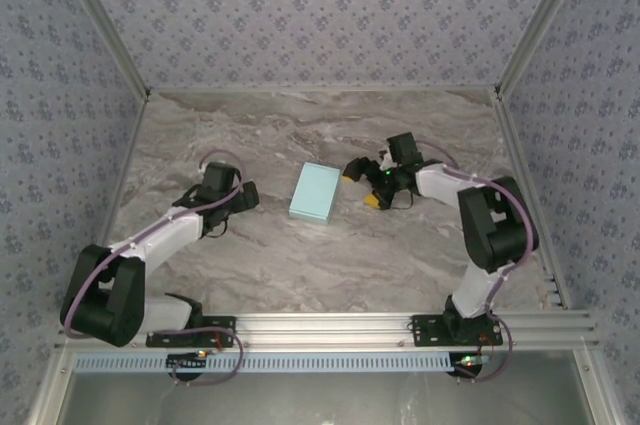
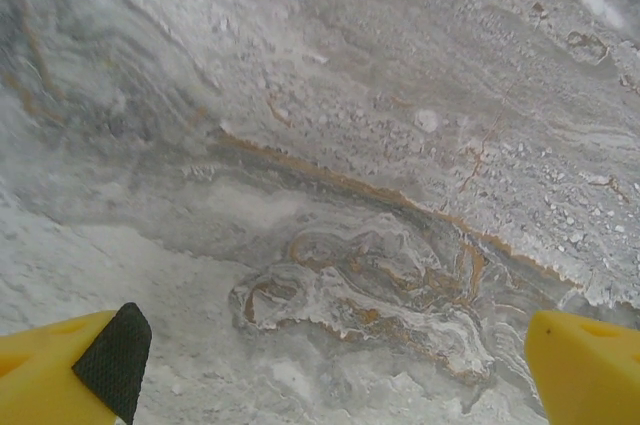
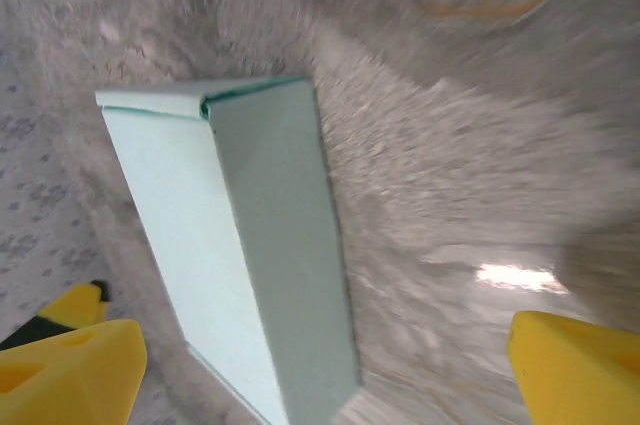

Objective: Fold the paper box

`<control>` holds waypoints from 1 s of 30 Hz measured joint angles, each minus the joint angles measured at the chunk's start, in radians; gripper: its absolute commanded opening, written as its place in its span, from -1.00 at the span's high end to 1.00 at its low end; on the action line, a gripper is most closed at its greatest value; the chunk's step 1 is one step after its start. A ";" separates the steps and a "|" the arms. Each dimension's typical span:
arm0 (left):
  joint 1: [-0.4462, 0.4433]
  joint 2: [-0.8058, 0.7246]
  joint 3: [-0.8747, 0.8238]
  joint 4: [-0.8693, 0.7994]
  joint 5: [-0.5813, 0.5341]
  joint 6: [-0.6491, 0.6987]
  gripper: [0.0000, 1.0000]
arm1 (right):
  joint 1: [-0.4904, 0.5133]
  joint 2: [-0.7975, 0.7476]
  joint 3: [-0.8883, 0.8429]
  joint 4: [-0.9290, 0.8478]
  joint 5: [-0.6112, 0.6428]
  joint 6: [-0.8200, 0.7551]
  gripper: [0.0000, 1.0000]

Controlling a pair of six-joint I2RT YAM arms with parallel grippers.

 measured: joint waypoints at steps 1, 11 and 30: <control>-0.026 -0.003 0.016 -0.011 -0.055 0.014 -0.99 | -0.007 -0.043 -0.002 -0.034 0.039 -0.036 -1.00; -0.287 -0.337 0.031 0.106 -0.480 0.284 -0.99 | 0.008 -0.619 0.045 -0.205 0.581 -0.336 -1.00; -0.125 -0.309 -0.272 0.476 -0.189 0.823 -0.98 | -0.227 -0.706 -0.609 0.394 1.006 -0.707 -1.00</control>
